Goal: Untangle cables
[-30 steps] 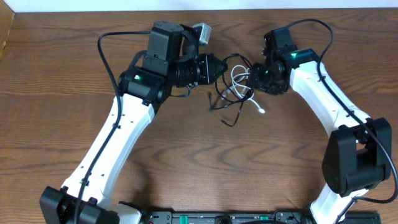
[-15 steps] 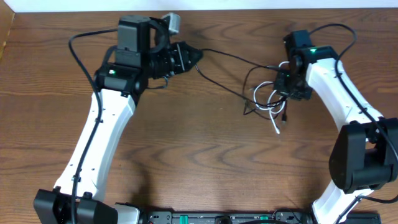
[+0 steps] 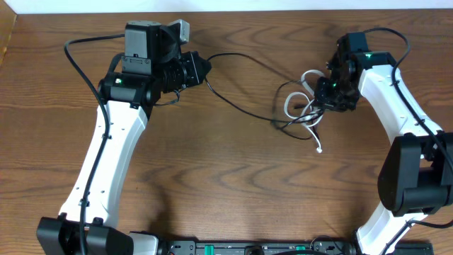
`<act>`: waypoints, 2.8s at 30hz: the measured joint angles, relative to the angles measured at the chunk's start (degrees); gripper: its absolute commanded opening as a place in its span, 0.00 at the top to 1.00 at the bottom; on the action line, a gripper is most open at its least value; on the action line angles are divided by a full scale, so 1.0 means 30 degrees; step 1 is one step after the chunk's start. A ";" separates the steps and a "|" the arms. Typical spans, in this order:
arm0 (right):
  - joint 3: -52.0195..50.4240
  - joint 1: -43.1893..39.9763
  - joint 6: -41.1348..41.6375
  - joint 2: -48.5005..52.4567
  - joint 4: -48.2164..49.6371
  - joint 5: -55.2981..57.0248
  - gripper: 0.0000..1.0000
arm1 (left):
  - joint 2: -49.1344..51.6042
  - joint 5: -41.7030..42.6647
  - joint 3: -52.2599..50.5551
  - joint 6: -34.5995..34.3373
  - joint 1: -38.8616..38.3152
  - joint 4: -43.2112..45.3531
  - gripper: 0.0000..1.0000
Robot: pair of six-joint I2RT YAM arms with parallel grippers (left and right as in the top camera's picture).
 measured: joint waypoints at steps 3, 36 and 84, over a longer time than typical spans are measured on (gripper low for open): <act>0.0000 0.0102 -0.0248 0.0000 0.0248 -0.0401 0.02 | 0.0000 -0.0284 0.0000 0.0066 0.0000 -0.0022 0.93; 0.0000 0.1137 -0.0335 0.0000 0.0459 -0.0758 0.01 | -0.0007 -0.0415 0.0000 0.0087 0.0000 -0.0189 0.93; 0.0000 0.1137 -0.0335 0.0000 0.0459 -0.0750 0.01 | -0.0007 -0.1348 0.0000 0.1071 0.0000 -0.0313 0.93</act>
